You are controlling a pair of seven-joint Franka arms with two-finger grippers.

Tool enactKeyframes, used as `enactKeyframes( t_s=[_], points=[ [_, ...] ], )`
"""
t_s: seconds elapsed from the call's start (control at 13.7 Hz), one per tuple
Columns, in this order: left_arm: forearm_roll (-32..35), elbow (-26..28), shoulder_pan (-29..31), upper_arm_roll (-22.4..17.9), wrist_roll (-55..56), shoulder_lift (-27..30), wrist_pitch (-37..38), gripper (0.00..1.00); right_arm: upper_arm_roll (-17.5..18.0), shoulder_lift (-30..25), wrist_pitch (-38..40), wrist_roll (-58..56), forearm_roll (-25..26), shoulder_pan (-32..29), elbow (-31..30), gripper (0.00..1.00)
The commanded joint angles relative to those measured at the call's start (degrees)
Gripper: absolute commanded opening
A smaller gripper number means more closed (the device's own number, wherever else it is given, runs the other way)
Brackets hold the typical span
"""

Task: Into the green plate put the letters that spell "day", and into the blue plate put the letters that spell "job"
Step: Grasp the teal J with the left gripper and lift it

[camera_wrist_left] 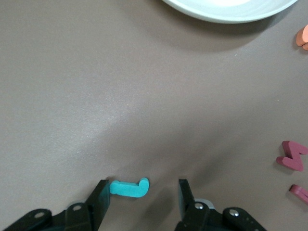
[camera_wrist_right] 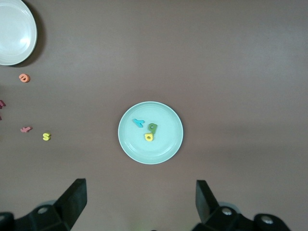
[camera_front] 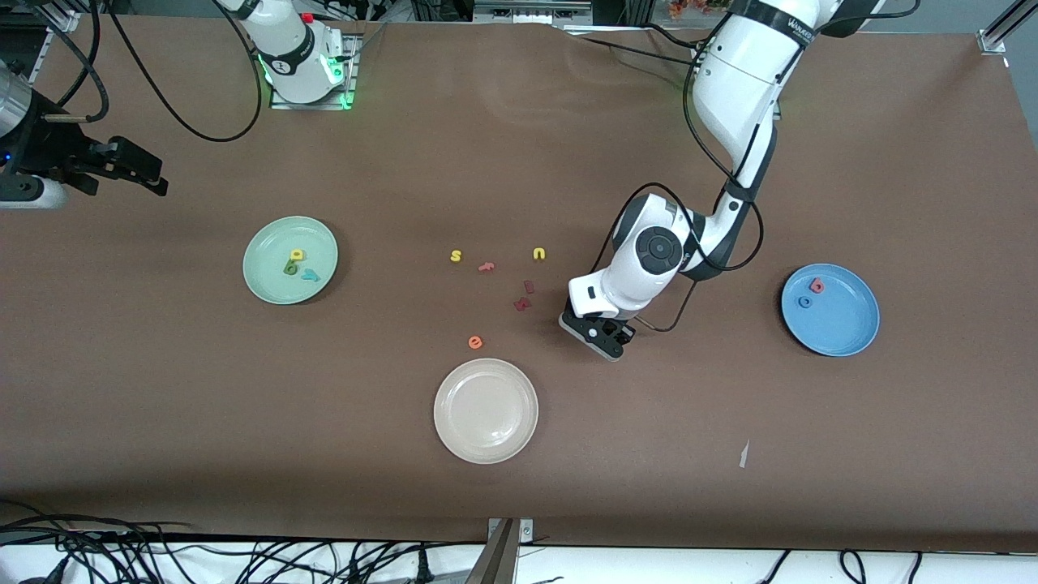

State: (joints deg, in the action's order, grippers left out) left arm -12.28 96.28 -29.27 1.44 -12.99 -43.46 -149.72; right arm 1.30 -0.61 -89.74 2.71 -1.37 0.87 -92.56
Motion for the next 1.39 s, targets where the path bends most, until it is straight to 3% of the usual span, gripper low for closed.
enactKeyframes(
  t_s=[0.0,0.58,0.73,0.88,1.02,1.31],
  points=[
    [1.4,-1.3,-0.7,-0.9,0.6,-1.3,-0.4,0.66,-0.4,-0.5,0.5,0.4,0.2,0.5,0.0,1.0],
    [1.4,-1.2,-0.7,-1.2,0.5,-1.3,-0.4,0.64,-0.4,-0.5,0.4,0.4,0.1,0.5,0.0,1.0],
    [1.4,-1.2,-0.7,-1.2,0.5,-1.3,-0.4,0.54,-0.3,-0.5,0.4,0.4,0.0,0.5,0.0,1.0],
    [1.4,-1.2,-0.7,-1.2,0.2,-1.4,-0.4,0.26,-0.2,-0.5,0.4,0.4,0.0,0.5,0.0,1.0],
    [1.4,-1.1,-0.6,-1.2,0.2,-1.3,-0.4,0.09,-0.2,-0.5,0.4,0.4,0.0,0.5,0.0,1.0],
    [1.6,-0.9,0.0,-1.3,0.2,0.2,0.4,0.04,-0.2,-0.5,0.4,0.4,0.0,0.5,0.0,1.0]
  ],
)
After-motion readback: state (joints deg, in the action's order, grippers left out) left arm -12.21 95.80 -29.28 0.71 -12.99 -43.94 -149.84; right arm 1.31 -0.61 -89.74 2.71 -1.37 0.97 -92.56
